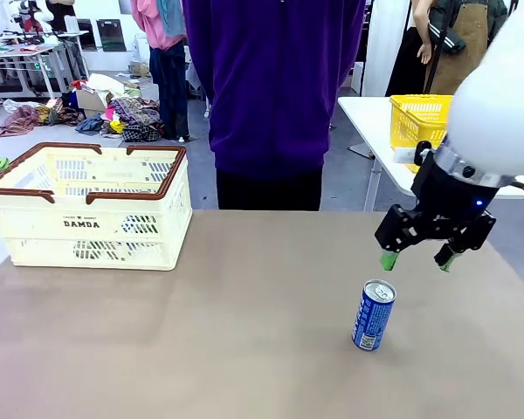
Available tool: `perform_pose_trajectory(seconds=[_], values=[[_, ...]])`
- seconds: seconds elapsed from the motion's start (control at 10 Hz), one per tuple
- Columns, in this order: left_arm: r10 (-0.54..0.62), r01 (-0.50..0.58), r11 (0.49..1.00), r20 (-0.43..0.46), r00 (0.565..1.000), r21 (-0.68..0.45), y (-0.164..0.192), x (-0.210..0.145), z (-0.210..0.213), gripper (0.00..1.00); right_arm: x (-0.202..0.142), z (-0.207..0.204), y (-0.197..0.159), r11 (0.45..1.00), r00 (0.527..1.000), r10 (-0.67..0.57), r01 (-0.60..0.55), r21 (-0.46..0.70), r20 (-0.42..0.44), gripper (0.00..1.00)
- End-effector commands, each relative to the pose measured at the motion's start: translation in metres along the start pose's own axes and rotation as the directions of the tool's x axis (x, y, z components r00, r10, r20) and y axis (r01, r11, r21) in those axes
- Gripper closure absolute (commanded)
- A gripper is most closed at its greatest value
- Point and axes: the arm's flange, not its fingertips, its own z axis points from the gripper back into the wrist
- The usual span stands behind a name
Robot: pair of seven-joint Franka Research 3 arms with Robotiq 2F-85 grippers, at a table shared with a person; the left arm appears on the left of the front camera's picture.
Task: Place the drinks into the Shopping basket.
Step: Pick up one drink and place it into the Shopping basket.
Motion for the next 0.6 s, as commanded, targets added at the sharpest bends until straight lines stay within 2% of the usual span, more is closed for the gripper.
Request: perform_pose_trajectory(seconds=[0.0,0.2,0.5], values=[[-0.014,0.014,1.000,-0.003,1.000,-0.013,-0.002,0.000,0.002,0.00,0.013,-0.005,0.026,0.990,0.998,-0.057,0.061,-0.123,0.032,0.00],[-0.014,0.014,1.000,-0.003,1.000,-0.013,-0.002,0.000,0.002,0.00,0.024,-0.034,0.046,0.979,0.994,-0.103,0.108,-0.170,0.034,0.00],[-0.014,0.014,1.000,-0.003,1.000,-0.013,-0.002,0.000,0.002,0.00,0.025,-0.054,0.056,0.969,0.977,-0.213,0.215,-0.121,0.023,0.00]])
